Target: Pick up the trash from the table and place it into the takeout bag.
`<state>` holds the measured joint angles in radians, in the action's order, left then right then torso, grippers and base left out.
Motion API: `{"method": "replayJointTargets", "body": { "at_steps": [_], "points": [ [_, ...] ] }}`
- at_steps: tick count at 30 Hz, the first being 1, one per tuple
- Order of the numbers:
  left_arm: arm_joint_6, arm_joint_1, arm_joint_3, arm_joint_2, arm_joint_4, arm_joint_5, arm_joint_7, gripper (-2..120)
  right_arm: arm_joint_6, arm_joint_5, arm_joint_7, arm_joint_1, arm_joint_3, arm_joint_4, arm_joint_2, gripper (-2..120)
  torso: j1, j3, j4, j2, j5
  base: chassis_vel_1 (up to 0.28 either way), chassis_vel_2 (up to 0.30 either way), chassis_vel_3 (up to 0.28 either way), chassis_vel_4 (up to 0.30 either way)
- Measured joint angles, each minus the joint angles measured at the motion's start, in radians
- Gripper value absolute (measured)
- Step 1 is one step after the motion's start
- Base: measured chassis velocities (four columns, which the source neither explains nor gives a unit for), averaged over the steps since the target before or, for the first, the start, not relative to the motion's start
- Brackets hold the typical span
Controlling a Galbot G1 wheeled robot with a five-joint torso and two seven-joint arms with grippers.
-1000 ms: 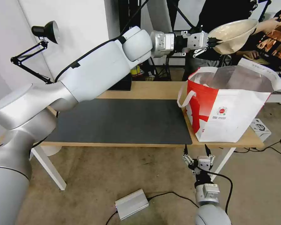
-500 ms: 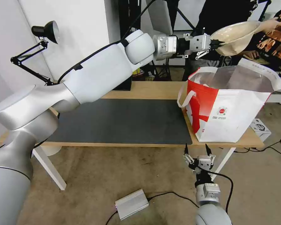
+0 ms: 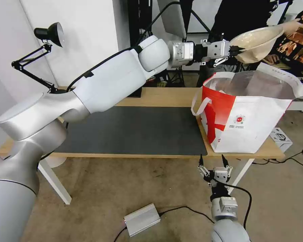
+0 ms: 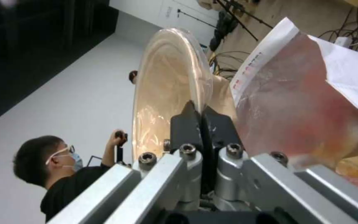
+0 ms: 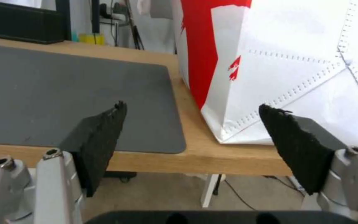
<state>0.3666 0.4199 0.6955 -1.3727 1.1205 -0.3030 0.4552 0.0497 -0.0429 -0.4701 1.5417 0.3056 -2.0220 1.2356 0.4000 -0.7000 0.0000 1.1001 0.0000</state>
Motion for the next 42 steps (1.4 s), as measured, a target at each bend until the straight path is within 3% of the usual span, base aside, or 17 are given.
{"method": "replayJointTargets", "body": {
  "at_steps": [30,42],
  "points": [
    [0.002,-0.002,-0.003,-0.038,-0.015,-0.012,-0.005,0,-0.002,-0.003,0.000,-0.004,0.002,0.000,-0.002,86,0.000,0.000,0.0000,0.000,0.0000,0.000,0.000,0.000,0.000],
    [0.000,0.003,0.008,-0.039,-0.008,-0.027,-0.027,43,-0.003,-0.003,0.000,-0.002,0.004,-0.005,-0.004,86,0.000,0.000,0.0000,0.000,0.0000,0.000,0.000,0.000,0.000]
  ]
}}
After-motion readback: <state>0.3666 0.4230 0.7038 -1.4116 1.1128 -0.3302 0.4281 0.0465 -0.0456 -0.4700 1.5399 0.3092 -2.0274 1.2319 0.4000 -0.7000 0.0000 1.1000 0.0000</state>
